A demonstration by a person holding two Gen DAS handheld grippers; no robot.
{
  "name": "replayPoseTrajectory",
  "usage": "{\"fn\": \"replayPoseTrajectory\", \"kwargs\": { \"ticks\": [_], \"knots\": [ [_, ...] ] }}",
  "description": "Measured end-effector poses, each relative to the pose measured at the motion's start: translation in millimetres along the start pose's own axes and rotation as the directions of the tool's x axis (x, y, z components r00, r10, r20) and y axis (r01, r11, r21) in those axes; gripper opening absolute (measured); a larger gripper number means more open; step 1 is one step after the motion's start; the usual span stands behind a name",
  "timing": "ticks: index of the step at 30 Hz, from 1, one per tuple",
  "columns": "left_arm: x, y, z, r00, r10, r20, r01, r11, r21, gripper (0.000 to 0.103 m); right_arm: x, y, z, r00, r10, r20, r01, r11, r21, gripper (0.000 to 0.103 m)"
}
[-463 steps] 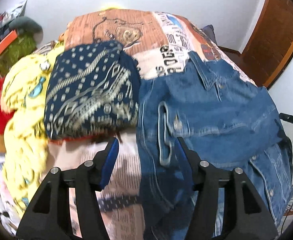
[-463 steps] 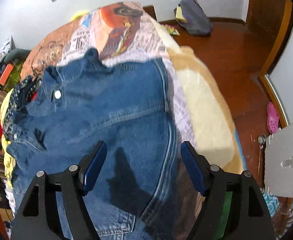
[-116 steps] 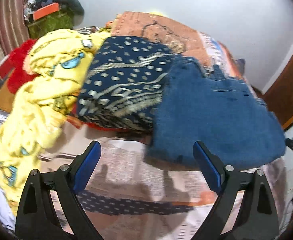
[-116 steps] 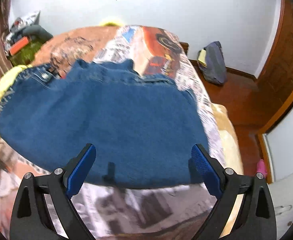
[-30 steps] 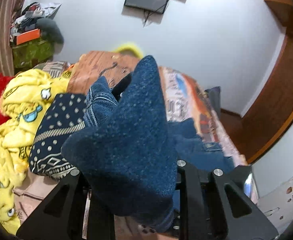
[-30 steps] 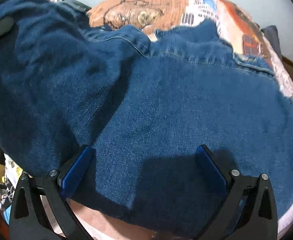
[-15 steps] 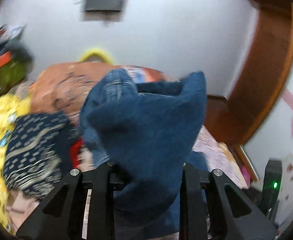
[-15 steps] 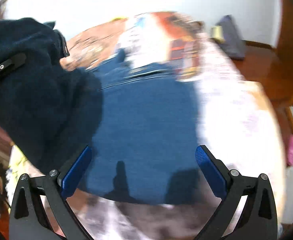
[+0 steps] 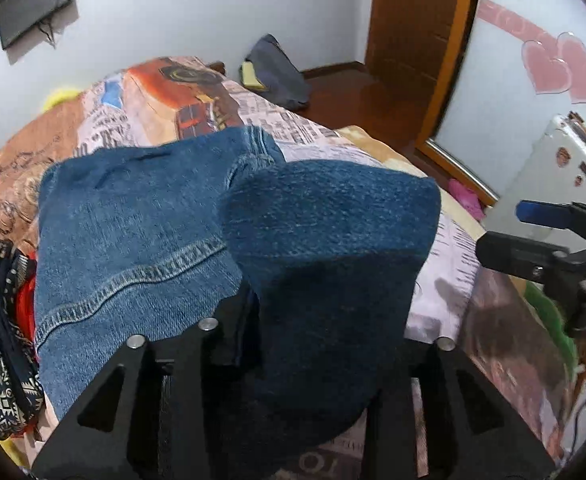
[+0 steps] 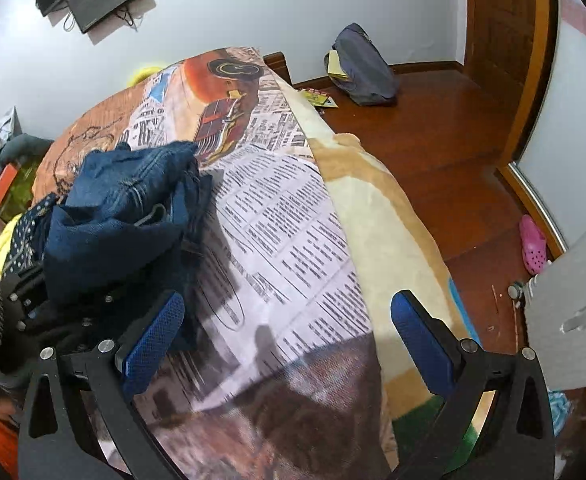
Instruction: Fold large clothes
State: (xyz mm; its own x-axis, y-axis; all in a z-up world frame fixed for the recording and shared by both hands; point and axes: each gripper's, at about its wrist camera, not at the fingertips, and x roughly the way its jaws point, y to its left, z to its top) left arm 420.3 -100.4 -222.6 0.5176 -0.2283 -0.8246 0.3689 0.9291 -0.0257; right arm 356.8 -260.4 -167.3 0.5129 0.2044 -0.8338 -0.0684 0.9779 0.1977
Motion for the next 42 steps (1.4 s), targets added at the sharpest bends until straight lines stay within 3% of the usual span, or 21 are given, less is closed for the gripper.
{"fn": "replayPoseTrajectory", "kwargs": {
  "ticks": [5, 9, 14, 19, 23, 26, 30, 35, 42],
  "knots": [
    [-20.2, 2.3, -11.8, 0.997, -0.067, -0.027, 0.067, 0.998, -0.002, 0.057, -16.3, 6.5, -1.8, 0.999, 0.038, 0.027, -0.038, 0.999, -0.020, 0.103],
    [-58.3, 3.4, -30.0, 0.999, -0.038, 0.007, 0.038, 0.999, 0.018, 0.076, -29.5, 18.9, 3.6, 0.993, 0.096, 0.063, -0.093, 0.995, -0.038, 0.103],
    [-98.3, 38.9, -37.8, 0.996, 0.051, 0.072, -0.046, 0.997, -0.067, 0.080, -36.0, 50.5, 12.2, 0.984, 0.152, 0.090, -0.142, 0.984, -0.108, 0.103],
    [-112.6, 81.6, -41.5, 0.980, 0.175, 0.096, -0.161, 0.977, -0.143, 0.086, -18.2, 87.3, 12.7, 0.983, 0.177, 0.052, -0.165, 0.968, -0.187, 0.103],
    [-92.9, 102.7, -51.6, 0.984, 0.174, 0.024, -0.167, 0.969, -0.182, 0.086, 4.2, 108.9, 10.0, 0.983, 0.185, 0.002, -0.179, 0.954, -0.242, 0.103],
    [-73.5, 104.5, -66.1, 0.983, 0.180, -0.031, -0.183, 0.969, -0.168, 0.087, 23.8, 112.4, 9.8, 0.988, 0.148, -0.038, -0.153, 0.956, -0.252, 0.103],
    [-65.8, 108.3, -82.1, 0.984, 0.177, -0.003, -0.174, 0.961, -0.217, 0.091, 41.5, 95.1, 9.4, 0.995, 0.067, -0.072, -0.082, 0.969, -0.232, 0.102],
    [-71.3, 109.3, -88.9, 0.989, 0.150, 0.012, -0.142, 0.960, -0.243, 0.091, 42.8, 56.8, 4.1, 0.983, 0.141, -0.120, -0.155, 0.981, -0.115, 0.103],
    [-81.1, 105.8, -98.6, 0.987, 0.155, 0.027, -0.145, 0.962, -0.233, 0.096, 27.2, 40.4, -13.6, 0.985, 0.139, -0.102, -0.150, 0.983, -0.110, 0.103]
  ]
}}
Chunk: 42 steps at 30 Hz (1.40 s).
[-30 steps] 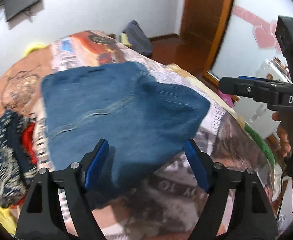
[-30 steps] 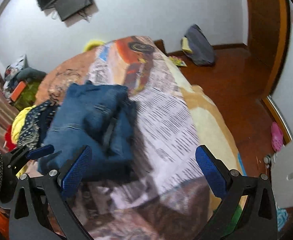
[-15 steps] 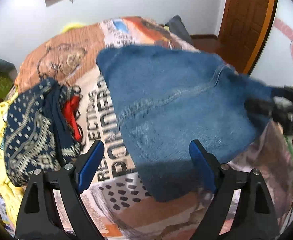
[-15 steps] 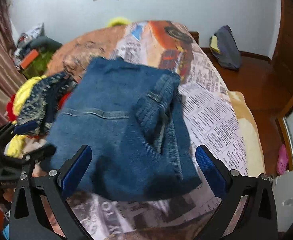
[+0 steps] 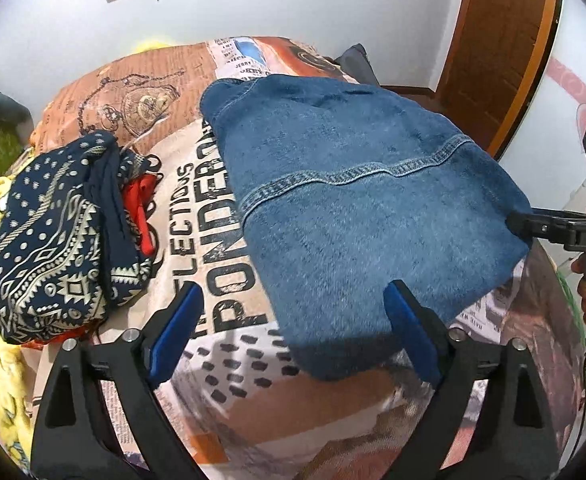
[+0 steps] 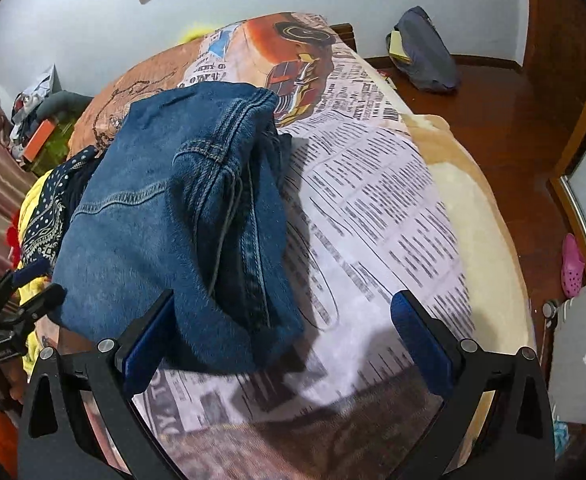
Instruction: Fold large clothes
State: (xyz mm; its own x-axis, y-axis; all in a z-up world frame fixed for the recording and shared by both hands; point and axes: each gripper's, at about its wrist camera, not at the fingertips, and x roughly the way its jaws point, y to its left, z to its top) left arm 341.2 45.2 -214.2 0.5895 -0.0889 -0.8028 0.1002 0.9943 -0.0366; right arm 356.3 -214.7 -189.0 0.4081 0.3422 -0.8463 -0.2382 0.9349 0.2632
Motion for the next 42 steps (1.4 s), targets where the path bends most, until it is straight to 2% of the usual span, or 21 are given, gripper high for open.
{"fn": "replayPoseTrajectory", "kwargs": {
  "ticks": [2, 6, 9, 12, 20, 24, 27, 29, 33, 35, 39, 42],
  "knots": [
    [-4.1, 2.1, -5.6, 1.000, 0.011, -0.002, -0.011, 1.000, 0.011, 0.099, -3.1, -2.1, -1.5, 1.000, -0.006, 0.002, 0.006, 1.000, 0.003, 0.103],
    [-7.7, 7.6, -14.8, 0.999, 0.022, -0.048, -0.021, 0.999, 0.033, 0.098, -12.1, -5.1, -4.5, 1.000, -0.024, -0.004, 0.024, 1.000, 0.014, 0.103],
    [-14.7, 11.3, -17.7, 0.998, 0.031, -0.050, -0.029, 0.998, 0.047, 0.098, -20.1, -3.0, -3.5, 0.998, -0.056, 0.002, 0.056, 0.998, -0.005, 0.103],
    [-24.6, 15.5, -13.6, 0.997, 0.072, -0.019, -0.071, 0.996, 0.055, 0.098, -27.6, 0.9, -0.3, 0.997, -0.069, 0.020, 0.070, 0.997, -0.030, 0.103],
    [-50.6, 35.6, 26.8, 0.985, 0.139, 0.102, -0.141, 0.990, 0.013, 0.098, -42.0, 28.5, 21.9, 0.993, -0.057, 0.107, 0.070, 0.990, -0.124, 0.103],
    [-50.4, 44.7, 46.6, 0.983, 0.131, 0.129, -0.131, 0.991, -0.014, 0.098, -39.7, 40.5, 36.6, 0.991, -0.032, 0.134, 0.053, 0.987, -0.154, 0.103],
    [-41.1, 50.4, 58.9, 0.988, 0.100, 0.118, -0.096, 0.994, -0.043, 0.098, -31.5, 46.8, 49.8, 0.991, 0.003, 0.134, 0.020, 0.986, -0.165, 0.103],
    [-25.4, 56.2, 68.2, 0.995, 0.043, 0.085, -0.037, 0.996, -0.077, 0.098, -21.4, 49.3, 59.3, 0.993, 0.033, 0.115, -0.014, 0.986, -0.165, 0.103],
    [7.1, 62.9, 75.1, 0.998, -0.063, 0.010, 0.064, 0.988, -0.139, 0.098, 10.5, 47.5, 75.6, 0.996, 0.087, 0.026, -0.083, 0.987, -0.138, 0.103],
    [26.7, 65.2, 75.5, 0.992, -0.122, -0.033, 0.114, 0.978, -0.175, 0.098, 33.7, 40.3, 83.9, 0.992, 0.115, -0.044, -0.119, 0.987, -0.104, 0.103],
    [68.7, 69.6, 72.3, 0.962, -0.244, -0.127, 0.205, 0.944, -0.259, 0.098, 70.2, 24.6, 91.4, 0.973, 0.161, -0.168, -0.169, 0.985, -0.032, 0.103],
    [91.8, 72.7, 68.0, 0.936, -0.316, -0.157, 0.253, 0.912, -0.323, 0.098, 88.7, 13.6, 91.7, 0.956, 0.189, -0.226, -0.192, 0.981, 0.007, 0.103]
  ]
}}
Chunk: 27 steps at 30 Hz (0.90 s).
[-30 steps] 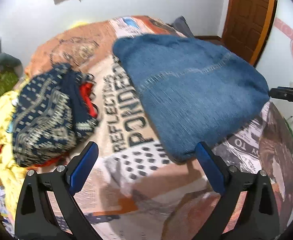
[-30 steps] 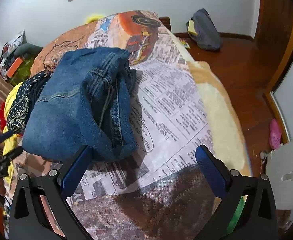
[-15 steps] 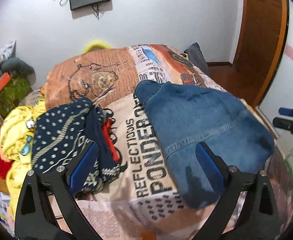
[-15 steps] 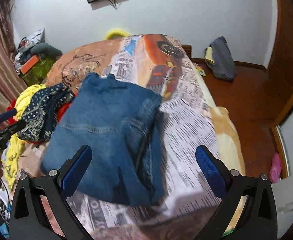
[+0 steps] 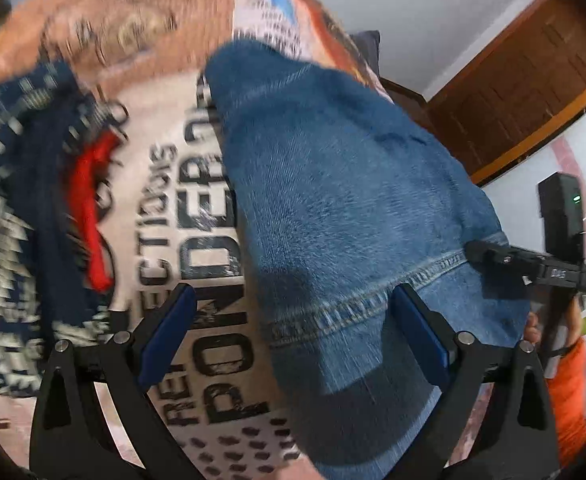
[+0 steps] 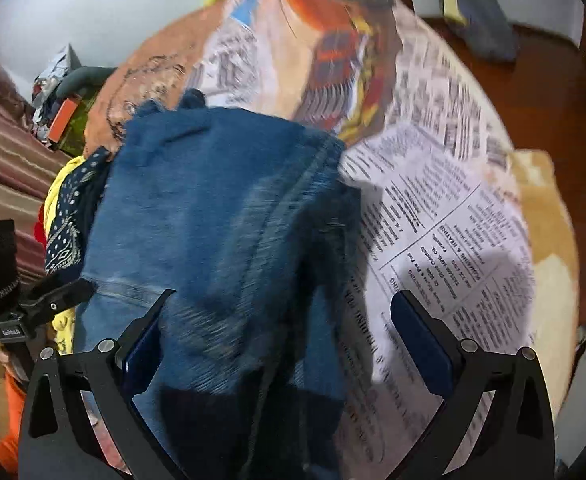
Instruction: Fold large clothes
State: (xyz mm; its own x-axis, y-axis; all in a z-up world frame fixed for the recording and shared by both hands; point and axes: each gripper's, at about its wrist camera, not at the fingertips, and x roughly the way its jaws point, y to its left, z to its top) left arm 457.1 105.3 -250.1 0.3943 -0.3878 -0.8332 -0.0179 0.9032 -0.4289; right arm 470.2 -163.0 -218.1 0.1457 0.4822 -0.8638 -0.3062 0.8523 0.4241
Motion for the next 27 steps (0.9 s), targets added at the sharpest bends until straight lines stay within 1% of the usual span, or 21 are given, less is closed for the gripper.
{"fn": "replayPoseTrajectory", "kwargs": {
  "ticks": [2, 4, 6, 8, 9, 11, 12, 13, 14, 15, 16, 17, 18, 20, 23, 24, 26, 27],
  "knots": [
    [12.0, 6.2, 2.1, 0.998, -0.057, -0.031, 0.055, 0.997, -0.049, 0.098, 11.5, -7.9, 0.8, 0.997, 0.061, -0.039, -0.060, 0.998, 0.022, 0.103],
    [22.2, 11.0, 4.1, 0.993, -0.109, -0.047, 0.104, 0.990, -0.097, 0.098, 14.1, -6.9, 1.5, 0.995, 0.091, -0.033, -0.091, 0.996, 0.013, 0.103],
    [30.2, 14.7, 6.6, 0.988, -0.143, -0.058, 0.134, 0.982, -0.135, 0.098, 16.5, -1.7, 2.5, 0.993, 0.108, -0.037, -0.108, 0.994, -0.007, 0.103],
    [34.6, 15.1, 9.7, 0.986, -0.156, -0.057, 0.145, 0.977, -0.154, 0.099, 20.4, 3.7, 3.4, 0.990, 0.129, -0.051, -0.130, 0.991, -0.019, 0.103],
    [35.6, 11.2, 11.0, 0.987, -0.148, -0.056, 0.139, 0.980, -0.140, 0.099, 21.8, 5.7, 4.2, 0.990, 0.132, -0.053, -0.134, 0.991, -0.024, 0.103],
    [37.8, 4.3, 12.4, 0.989, -0.134, -0.056, 0.127, 0.986, -0.112, 0.099, 24.1, 11.2, 3.6, 0.989, 0.137, -0.056, -0.140, 0.989, -0.040, 0.097],
    [38.6, 1.7, 14.0, 0.989, -0.133, -0.057, 0.127, 0.986, -0.105, 0.099, 25.1, 13.1, 4.1, 0.990, 0.130, -0.056, -0.132, 0.990, -0.041, 0.096],
    [40.0, -0.4, 14.1, 0.989, -0.135, -0.059, 0.129, 0.986, -0.103, 0.099, 24.7, 12.5, 4.9, 0.991, 0.126, -0.054, -0.128, 0.991, -0.041, 0.091],
    [40.7, -2.4, 14.4, 0.989, -0.137, -0.061, 0.130, 0.986, -0.101, 0.098, 23.5, 12.1, 4.5, 0.991, 0.129, -0.048, -0.131, 0.991, -0.041, 0.082],
    [40.7, -4.9, 14.5, 0.988, -0.144, -0.062, 0.138, 0.986, -0.095, 0.093, 23.2, 10.6, 5.8, 0.990, 0.136, -0.046, -0.138, 0.990, -0.038, 0.077],
    [41.2, -8.4, 14.8, 0.981, -0.182, -0.065, 0.176, 0.980, -0.089, 0.075, 22.5, 10.2, 4.5, 0.987, 0.153, -0.043, -0.154, 0.988, -0.028, 0.068],
    [40.9, -11.3, 14.8, 0.981, -0.183, -0.064, 0.177, 0.980, -0.091, 0.071, 21.0, 8.5, 2.1, 0.986, 0.163, -0.040, -0.164, 0.986, -0.014, 0.063],
    [40.0, -13.3, 14.7, 0.982, -0.180, -0.057, 0.174, 0.980, -0.092, 0.068, 19.6, 8.4, 0.2, 0.986, 0.164, -0.035, -0.164, 0.986, -0.007, 0.060],
    [35.7, -17.3, 13.3, 0.984, -0.173, -0.046, 0.169, 0.982, -0.080, 0.056, 15.6, 8.4, -2.6, 0.987, 0.161, -0.020, -0.161, 0.987, 0.001, 0.052],
    [22.2, -26.0, 10.8, 0.985, -0.169, -0.027, 0.167, 0.984, -0.058, 0.046, 4.7, 15.5, -8.5, 0.992, 0.128, 0.005, -0.128, 0.992, -0.011, 0.045],
    [15.2, -26.1, 11.1, 0.986, -0.165, -0.020, 0.164, 0.985, -0.046, 0.044, 1.5, 18.8, -9.4, 0.993, 0.120, 0.014, -0.120, 0.993, -0.018, 0.044],
    [2.4, -33.3, 8.8, 0.989, -0.145, -0.006, 0.145, 0.989, -0.007, 0.040, -7.6, 27.4, -12.8, 0.994, 0.108, 0.036, -0.107, 0.994, -0.032, 0.038],
    [-6.9, -31.5, 3.6, 0.990, -0.139, 0.001, 0.139, 0.990, 0.009, 0.039, -13.5, 32.5, -14.7, 0.993, 0.105, 0.048, -0.104, 0.994, -0.038, 0.037]
  ]
}}
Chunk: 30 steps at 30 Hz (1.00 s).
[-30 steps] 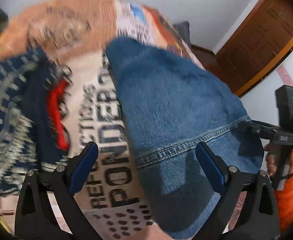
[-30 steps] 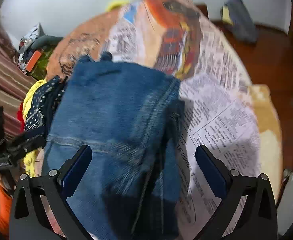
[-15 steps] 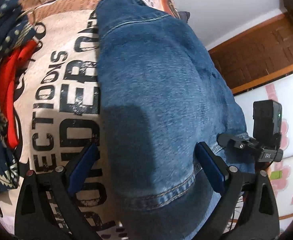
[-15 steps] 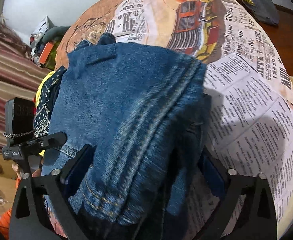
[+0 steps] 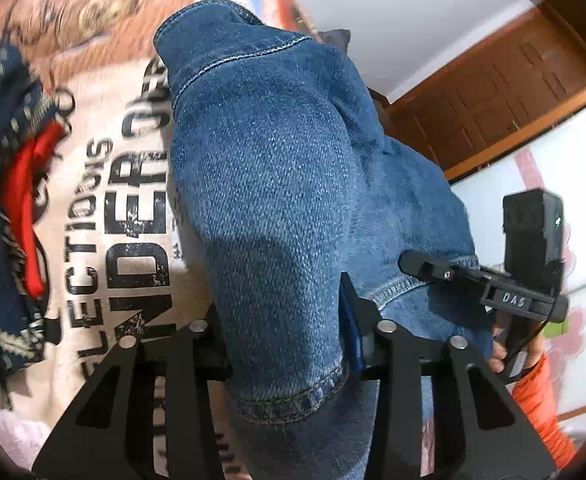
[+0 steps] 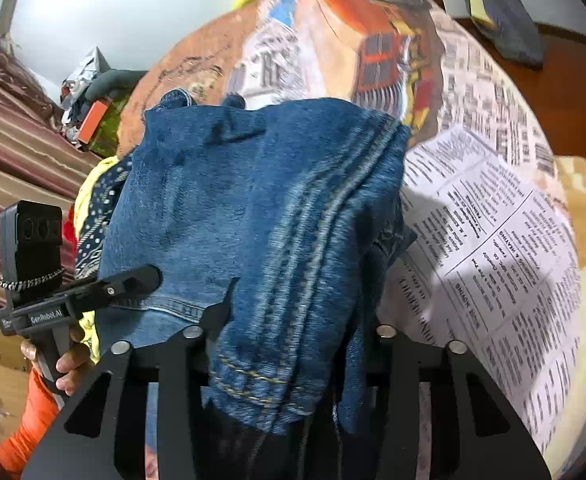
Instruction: Fold large clothes
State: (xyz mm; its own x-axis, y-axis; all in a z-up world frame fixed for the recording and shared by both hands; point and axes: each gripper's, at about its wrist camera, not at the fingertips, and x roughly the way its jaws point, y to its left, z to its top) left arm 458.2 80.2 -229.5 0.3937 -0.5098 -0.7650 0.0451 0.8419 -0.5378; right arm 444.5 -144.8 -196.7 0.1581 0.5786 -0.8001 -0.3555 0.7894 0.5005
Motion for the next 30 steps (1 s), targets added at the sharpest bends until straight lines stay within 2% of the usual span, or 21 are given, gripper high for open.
{"fn": "replayPoseTrajectory", "kwargs": {
  "ticks": [7, 15, 21, 30],
  "knots": [
    [-61.8, -38.8, -6.1, 0.995, 0.025, 0.100, -0.037, 0.993, 0.112, 0.035, -17.7, 37.5, 1.0, 0.998, -0.001, 0.061, 0.002, 1.000, -0.019, 0.032],
    [-155.9, -34.1, -0.1, 0.972, 0.017, 0.234, -0.052, 0.988, 0.143, 0.035, -45.6, 110.1, 13.0, 0.984, 0.027, 0.176, -0.008, 0.994, -0.108, 0.032],
    [-215.2, -2.0, 3.5, 0.952, 0.034, 0.303, -0.073, 0.990, 0.117, 0.035, -38.3, 164.1, 25.5, 0.975, 0.053, 0.216, -0.014, 0.984, -0.178, 0.032],
    [-271.4, 70.8, 9.4, 0.935, 0.126, 0.331, -0.148, 0.988, 0.044, 0.035, 31.3, 223.2, 56.3, 0.976, 0.125, 0.180, -0.086, 0.974, -0.212, 0.032]
  ]
}}
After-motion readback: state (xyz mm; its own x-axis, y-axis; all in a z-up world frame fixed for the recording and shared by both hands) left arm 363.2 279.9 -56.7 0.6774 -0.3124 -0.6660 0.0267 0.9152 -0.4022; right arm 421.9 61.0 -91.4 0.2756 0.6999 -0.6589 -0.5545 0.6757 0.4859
